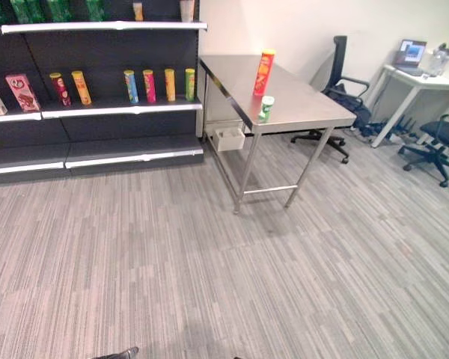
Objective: Put the goods on the table back onto the shelves and tidy them up.
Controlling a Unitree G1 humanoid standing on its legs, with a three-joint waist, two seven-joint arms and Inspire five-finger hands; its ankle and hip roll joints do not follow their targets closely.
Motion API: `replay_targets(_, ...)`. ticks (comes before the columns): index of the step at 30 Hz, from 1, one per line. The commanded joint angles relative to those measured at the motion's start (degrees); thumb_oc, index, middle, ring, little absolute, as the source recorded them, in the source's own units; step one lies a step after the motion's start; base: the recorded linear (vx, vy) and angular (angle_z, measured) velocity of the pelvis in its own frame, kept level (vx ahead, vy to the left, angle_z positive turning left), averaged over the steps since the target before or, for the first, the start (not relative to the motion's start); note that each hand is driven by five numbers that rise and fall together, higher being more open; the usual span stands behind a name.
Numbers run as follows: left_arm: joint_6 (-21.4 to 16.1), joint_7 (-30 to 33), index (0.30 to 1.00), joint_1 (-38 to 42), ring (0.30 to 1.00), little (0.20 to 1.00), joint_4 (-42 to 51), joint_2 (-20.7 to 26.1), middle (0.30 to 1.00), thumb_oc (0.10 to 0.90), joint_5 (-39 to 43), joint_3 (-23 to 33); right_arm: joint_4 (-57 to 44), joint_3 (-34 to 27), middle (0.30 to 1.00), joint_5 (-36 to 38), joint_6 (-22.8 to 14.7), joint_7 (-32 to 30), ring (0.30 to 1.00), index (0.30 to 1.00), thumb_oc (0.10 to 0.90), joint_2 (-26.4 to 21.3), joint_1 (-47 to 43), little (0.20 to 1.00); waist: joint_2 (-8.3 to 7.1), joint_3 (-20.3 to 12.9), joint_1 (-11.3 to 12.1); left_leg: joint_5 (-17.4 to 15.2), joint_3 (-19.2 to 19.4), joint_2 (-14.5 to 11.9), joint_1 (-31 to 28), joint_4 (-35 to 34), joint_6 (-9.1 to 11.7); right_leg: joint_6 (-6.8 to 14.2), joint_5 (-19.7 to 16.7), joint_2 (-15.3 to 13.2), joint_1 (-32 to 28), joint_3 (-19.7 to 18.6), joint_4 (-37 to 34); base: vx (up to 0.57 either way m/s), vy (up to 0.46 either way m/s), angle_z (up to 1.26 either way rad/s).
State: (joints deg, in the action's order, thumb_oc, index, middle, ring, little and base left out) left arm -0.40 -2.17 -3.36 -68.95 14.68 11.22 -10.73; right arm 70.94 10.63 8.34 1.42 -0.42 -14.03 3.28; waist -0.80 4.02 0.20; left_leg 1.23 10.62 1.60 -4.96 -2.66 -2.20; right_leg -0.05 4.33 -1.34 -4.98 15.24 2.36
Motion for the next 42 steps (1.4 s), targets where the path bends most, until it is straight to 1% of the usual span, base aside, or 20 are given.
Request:
replay_targets(1,-2.8,-1.0,0.9,4.1,0.9,0.9,0.6,0.2,0.9,0.8,0.9,0.4,-0.5,0.4,0.9,1.8,-2.0,-1.1,0.9,0.9,0.8,-3.8,-4.6,0.9,-0.56,1.5,-0.5,-0.5,1.7,-4.9,-2.7,-2.3,6.3,7.6,-5.2,-3.6,-2.9,0.1,-7.4,0.0,0.0,0.0)
replay_targets(5,-2.9,-1.6,0.9,3.9,0.9,0.9,1.4,0.4,0.9,0.8,1.4,0.5,-1.1,0.4,0.9,1.7,-2.1,-0.8,0.9,0.9,0.8,-4.2,-4.3,0.9,-0.49,1.4,-0.6,-0.6,1.9,-5.1,-3.0,-2.3,6.4,7.6,-5.1,-3.5,-3.1,0.0,-7.4,0.0,-0.006,-0.01)
replay_targets(7,-3.1,-1.3,0.9,4.0,0.9,0.9,1.0,0.7,0.9,0.8,-0.5,0.0,-0.7,1.2,0.9,0.5,-1.9,-0.6,0.9,0.9,0.8,-4.2,-4.3,0.9,-0.45,1.4,-0.5,-0.5,1.9,-5.2,-3.1,-2.3,6.4,7.6,-5.1,-3.4,-3.1,0.0,-7.4,0.0,-0.017,-0.02)
replay_targets(11,-3.1,-0.6,0.9,4.3,0.9,0.9,0.4,0.8,0.9,0.8,-1.4,-0.1,-0.5,1.7,0.9,0.2,-1.8,-0.6,0.9,0.9,0.8,-4.1,-4.5,0.9,-0.42,1.5,-0.4,-0.4,1.9,-5.3,-3.1,-2.3,6.5,7.5,-5.0,-3.3,-3.1,-0.1,-7.4,0.0,-0.018,-0.01)
replay_targets(19,-2.8,0.8,0.9,3.6,0.9,0.9,-0.6,-0.1,0.9,0.8,4.0,3.6,-0.2,1.9,0.9,0.3,-1.7,-1.0,0.9,0.9,0.8,-3.4,-3.8,0.9,-0.74,2.0,0.2,0.0,1.8,-6.0,-3.2,-1.7,6.9,7.1,-4.4,-2.7,-3.3,0.9,-7.4,0.02,-0.075,-0.01)
replay_targets(21,-2.8,1.0,0.9,3.9,0.9,0.9,-0.5,0.0,0.9,0.8,4.9,4.0,0.1,1.6,0.9,0.6,-1.8,-1.0,0.9,0.9,0.8,-3.6,-3.7,0.9,-0.98,2.6,0.3,-0.5,1.3,-6.3,-2.1,0.7,7.2,6.7,-4.3,-2.6,-3.5,1.0,-7.4,0.03,-0.104,0.0)
replay_targets(24,-2.9,1.1,0.9,4.1,0.9,0.9,-0.2,0.3,0.9,0.8,3.2,3.0,-0.1,1.7,0.9,0.6,-1.8,-1.2,0.9,0.9,0.8,-4.2,-4.0,0.9,-1.26,3.4,0.4,-1.4,0.7,-6.7,-0.3,4.4,7.4,6.3,-4.0,-2.4,-3.3,1.0,-7.4,0.0,-0.085,0.02)
replay_targets(27,-3.3,1.7,0.9,5.1,0.9,0.9,1.3,0.3,0.9,0.8,5.2,2.6,-0.6,2.2,0.9,1.2,-2.1,-1.4,0.9,0.9,0.8,-4.6,-4.8,0.9,-1.91,5.4,0.8,-1.9,-1.1,-7.5,4.8,12.4,8.0,4.9,-3.3,-2.0,-3.2,1.1,-6.8,-0.02,-0.154,0.03)
replay_targets(29,-3.3,1.7,0.9,5.4,0.9,0.9,2.2,0.3,0.9,0.8,5.7,2.2,-1.2,2.2,0.9,1.5,-2.2,-1.5,0.9,0.9,0.8,-5.0,-4.7,0.9,-2.15,6.5,1.0,0.0,-2.5,-8.4,9.3,20.3,8.7,3.7,-2.6,-1.4,-3.5,1.2,-6.3,0.0,-0.145,0.02)
replay_targets(30,-3.3,1.8,0.9,5.6,0.9,0.9,2.7,0.3,0.9,0.8,6.2,1.9,-1.5,2.3,0.9,1.5,-2.2,-1.6,0.9,0.9,0.8,-5.2,-4.8,0.9,-2.1,7.2,1.2,1.8,-3.6,-8.7,11.1,23.8,8.9,3.1,-2.4,-1.0,-3.8,1.2,-6.0,0.02,-0.131,-0.03)
replay_targets(31,-3.3,1.6,0.9,5.8,0.9,0.9,3.0,0.1,0.9,0.8,6.5,1.6,-1.6,2.5,0.9,1.5,-2.2,-1.6,0.9,0.9,0.8,-5.5,-5.1,0.9,-2.04,7.9,1.4,3.2,-4.6,-8.8,12.6,26.6,8.8,2.6,-2.0,-0.7,-4.2,1.4,-5.9,0.07,-0.124,0.07)
replay_targets(32,-3.4,1.7,0.9,6.1,0.9,0.9,3.1,-0.1,0.9,0.8,6.2,0.8,-1.4,3.0,0.9,0.8,-2.1,-1.9,0.9,0.9,0.8,-6.1,-5.3,0.9,-2.1,8.5,1.8,4.3,-5.6,-8.0,15.9,29.0,8.2,2.2,-1.5,-0.4,-4.8,1.8,-6.0,0.11,-0.095,0.12)
replay_targets(33,-3.4,1.7,0.9,6.0,0.9,0.9,3.4,-0.1,0.9,0.8,6.0,0.5,-1.3,3.2,0.9,0.4,-2.0,-1.8,0.9,0.9,0.8,-6.3,-5.3,0.9,-2.12,8.5,2.1,3.8,-5.6,-7.5,17.8,27.8,7.8,2.4,-1.2,-0.4,-5.2,1.9,-6.2,0.16,-0.058,0.19)
replay_targets(34,-3.5,1.5,0.9,5.8,0.9,0.9,3.5,-0.2,0.9,0.8,6.1,0.4,-1.3,3.3,0.9,0.4,-2.0,-1.8,0.9,0.9,0.8,-6.5,-5.3,0.9,-2.15,8.2,2.5,3.3,-5.2,-7.1,19.0,24.8,7.5,2.7,-0.9,-0.2,-5.6,1.9,-6.6,0.18,-0.001,0.16)
replay_targets(35,-3.4,1.4,0.9,5.6,0.9,0.9,3.6,-0.2,0.9,0.8,6.0,0.3,-1.4,3.4,0.9,0.2,-2.0,-1.8,0.9,0.9,0.8,-6.6,-5.3,0.9,-2.21,8.0,2.9,3.1,-4.9,-7.1,18.8,22.3,7.4,3.0,-0.6,-0.1,-6.0,1.8,-6.9,0.21,0.041,0.15)
replay_targets(36,-3.4,1.4,0.9,5.4,0.9,0.9,3.8,-0.2,0.9,0.8,6.0,0.3,-1.5,3.4,0.9,0.2,-2.1,-1.9,0.9,0.9,0.8,-6.7,-5.3,0.9,-1.7,7.7,3.5,5.3,-5.4,-7.2,19.3,16.5,7.8,3.3,-0.3,0.4,-6.4,1.4,-7.2,0.33,0.096,0.0)
replay_targets(37,-3.5,1.0,0.9,5.1,0.9,0.9,3.9,-0.1,0.9,0.8,5.9,0.3,-1.9,3.7,0.9,0.1,-2.2,-1.9,0.9,0.9,0.8,-7.0,-5.8,0.9,-0.55,7.6,4.6,10.8,-5.5,-7.8,20.1,6.7,9.0,3.5,0.5,1.3,-7.7,0.8,-7.4,0.35,0.108,-0.12)
replay_targets(39,-3.6,0.8,0.9,5.2,0.9,0.9,3.5,-0.2,0.9,0.8,5.4,0.3,-2.3,3.7,0.9,0.4,-2.5,-2.0,0.9,0.9,0.8,-7.2,-6.7,0.9,-0.13,8.0,5.5,13.2,-4.0,-8.1,22.4,0.2,10.3,3.6,1.6,1.7,-9.5,-0.2,-7.4,0.32,0.097,-0.17)
replay_targets(40,-3.5,0.8,0.9,5.3,0.9,0.9,3.0,-0.1,0.9,0.8,5.3,0.4,-2.5,3.8,0.9,0.5,-2.7,-2.1,0.9,0.9,0.8,-7.1,-7.1,0.9,-0.11,7.9,5.7,13.6,-2.9,-8.4,22.1,-1.2,10.5,3.7,2.1,1.7,-10.3,-0.7,-7.4,0.27,0.088,-0.39)
replay_targets(42,-3.4,0.8,0.9,4.6,0.9,0.9,2.0,-0.1,0.9,0.8,4.7,1.1,-2.9,4.4,0.9,0.0,-2.7,-1.9,0.9,0.9,0.8,-6.6,-7.4,0.9,0.15,6.6,6.1,14.3,-1.3,-9.1,20.4,-2.2,10.3,4.2,2.8,2.2,-11.3,-2.0,-7.4,0.3,0.108,-0.49)
